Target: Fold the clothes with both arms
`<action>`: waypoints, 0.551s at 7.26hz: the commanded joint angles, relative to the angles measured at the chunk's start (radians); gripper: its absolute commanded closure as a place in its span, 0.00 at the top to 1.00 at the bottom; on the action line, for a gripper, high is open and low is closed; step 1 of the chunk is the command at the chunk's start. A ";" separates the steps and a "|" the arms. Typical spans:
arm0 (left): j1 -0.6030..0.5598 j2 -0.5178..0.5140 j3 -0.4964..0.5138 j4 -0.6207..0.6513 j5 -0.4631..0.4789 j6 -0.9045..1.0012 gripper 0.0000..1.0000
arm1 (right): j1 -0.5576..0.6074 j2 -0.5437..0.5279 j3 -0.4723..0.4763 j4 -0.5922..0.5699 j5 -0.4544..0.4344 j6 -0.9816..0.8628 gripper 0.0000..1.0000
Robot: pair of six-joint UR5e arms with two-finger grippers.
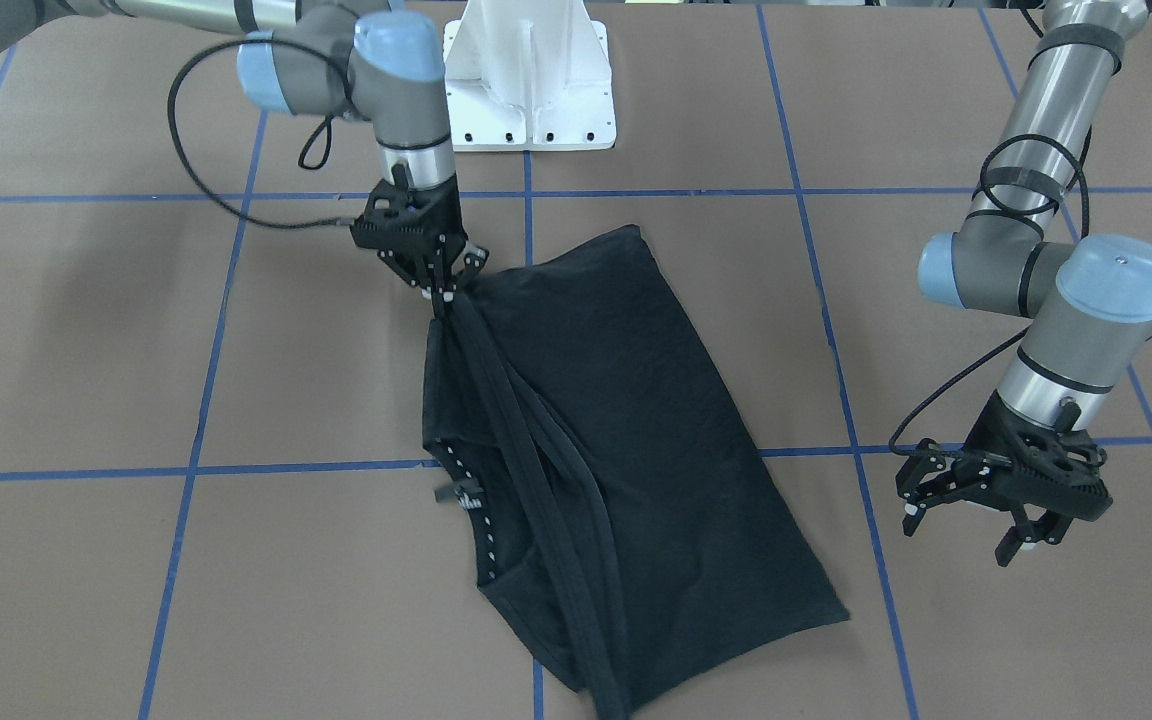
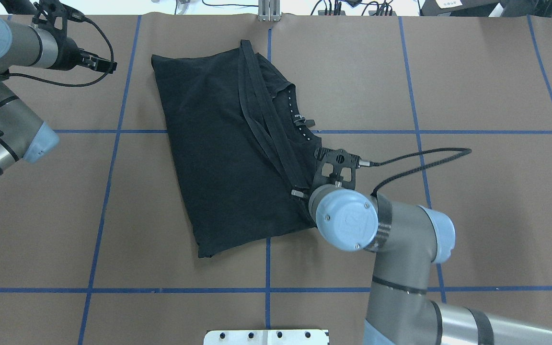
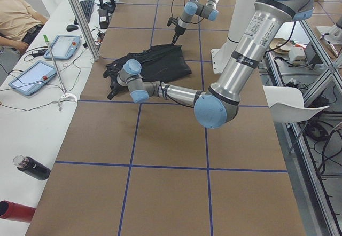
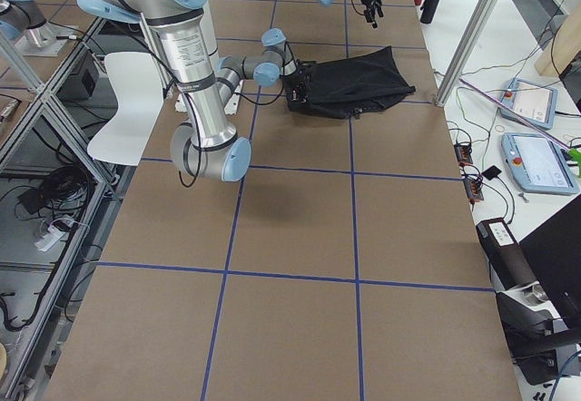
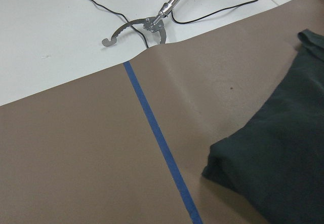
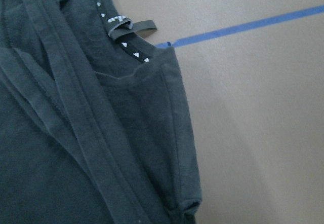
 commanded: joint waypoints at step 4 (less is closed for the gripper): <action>0.004 0.000 -0.019 0.000 0.000 -0.042 1.00 | -0.127 -0.101 0.119 -0.041 -0.129 0.096 1.00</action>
